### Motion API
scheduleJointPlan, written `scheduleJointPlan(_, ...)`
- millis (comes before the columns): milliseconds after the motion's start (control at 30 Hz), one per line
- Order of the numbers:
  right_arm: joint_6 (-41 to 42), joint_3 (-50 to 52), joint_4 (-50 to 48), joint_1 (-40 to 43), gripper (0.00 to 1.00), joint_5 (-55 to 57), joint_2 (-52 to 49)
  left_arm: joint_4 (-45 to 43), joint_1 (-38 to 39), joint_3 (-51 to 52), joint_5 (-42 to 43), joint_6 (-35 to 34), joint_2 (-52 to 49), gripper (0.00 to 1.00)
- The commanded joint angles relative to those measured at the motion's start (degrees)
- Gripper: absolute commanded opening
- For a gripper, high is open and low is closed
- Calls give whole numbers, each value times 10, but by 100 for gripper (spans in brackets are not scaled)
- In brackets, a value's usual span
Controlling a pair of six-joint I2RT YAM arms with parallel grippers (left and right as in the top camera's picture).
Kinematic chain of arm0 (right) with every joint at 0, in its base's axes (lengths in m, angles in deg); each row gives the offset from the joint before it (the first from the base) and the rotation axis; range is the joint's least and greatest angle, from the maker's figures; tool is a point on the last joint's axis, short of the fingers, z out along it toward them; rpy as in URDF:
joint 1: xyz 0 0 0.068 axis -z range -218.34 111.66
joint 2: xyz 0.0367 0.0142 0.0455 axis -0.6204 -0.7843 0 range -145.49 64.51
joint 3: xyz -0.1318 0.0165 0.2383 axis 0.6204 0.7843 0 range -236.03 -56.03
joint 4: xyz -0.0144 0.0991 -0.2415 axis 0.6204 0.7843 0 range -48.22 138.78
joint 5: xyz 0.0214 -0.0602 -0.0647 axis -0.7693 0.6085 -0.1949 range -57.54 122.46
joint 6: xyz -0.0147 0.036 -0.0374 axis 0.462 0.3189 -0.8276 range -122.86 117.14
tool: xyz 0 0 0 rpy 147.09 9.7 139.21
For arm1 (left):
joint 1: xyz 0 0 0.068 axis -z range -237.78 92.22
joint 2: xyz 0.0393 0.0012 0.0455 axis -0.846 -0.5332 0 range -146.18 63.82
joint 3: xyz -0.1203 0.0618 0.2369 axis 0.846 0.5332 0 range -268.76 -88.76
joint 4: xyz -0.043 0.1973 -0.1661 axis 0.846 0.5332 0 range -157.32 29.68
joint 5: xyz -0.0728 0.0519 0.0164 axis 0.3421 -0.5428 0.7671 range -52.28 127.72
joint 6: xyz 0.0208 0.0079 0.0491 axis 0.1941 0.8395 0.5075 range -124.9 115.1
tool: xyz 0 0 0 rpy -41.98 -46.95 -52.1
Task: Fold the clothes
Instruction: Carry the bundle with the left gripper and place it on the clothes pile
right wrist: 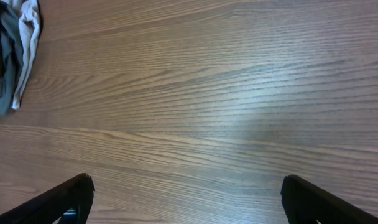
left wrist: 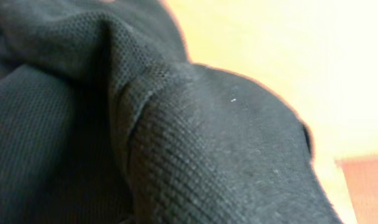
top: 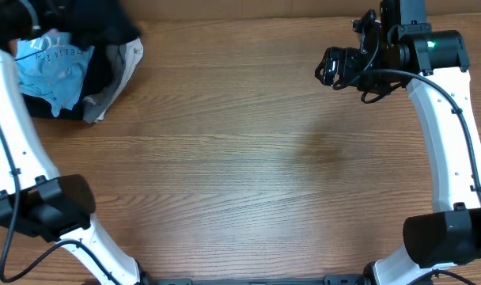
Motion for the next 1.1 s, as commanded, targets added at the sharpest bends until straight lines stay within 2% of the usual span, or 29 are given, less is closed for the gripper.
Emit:
scheduleJointPlan(0, -5, 0, 3, 1, 100, 2, 2, -42, -23, -8, -19, -64, -9, 4)
scheduleJointPlan(200, -5, 0, 15, 1, 100, 2, 2, -128, -40, -8, -42, -143, -39, 4)
scheduleJointPlan(533, -4, 0, 28, 1, 100, 2, 2, -189, -44, -8, -142, -192, -92, 4)
scheduleJointPlan(700, -4, 0, 28, 1, 100, -5, 2, -233, -44, -8, -140, -192, -129, 4)
scheduleJointPlan(833, -2, 0, 28, 1, 100, -5, 2, -261, -44, -8, -97, -203, -153, 4)
scheduleJointPlan(933, -2, 0, 28, 1, 100, -5, 2, -264, -44, -8, -71, -229, -160, 4)
scheduleJointPlan(1067, -3, 0, 28, 1, 100, -5, 2, -240, -55, -8, -57, -229, -157, 4)
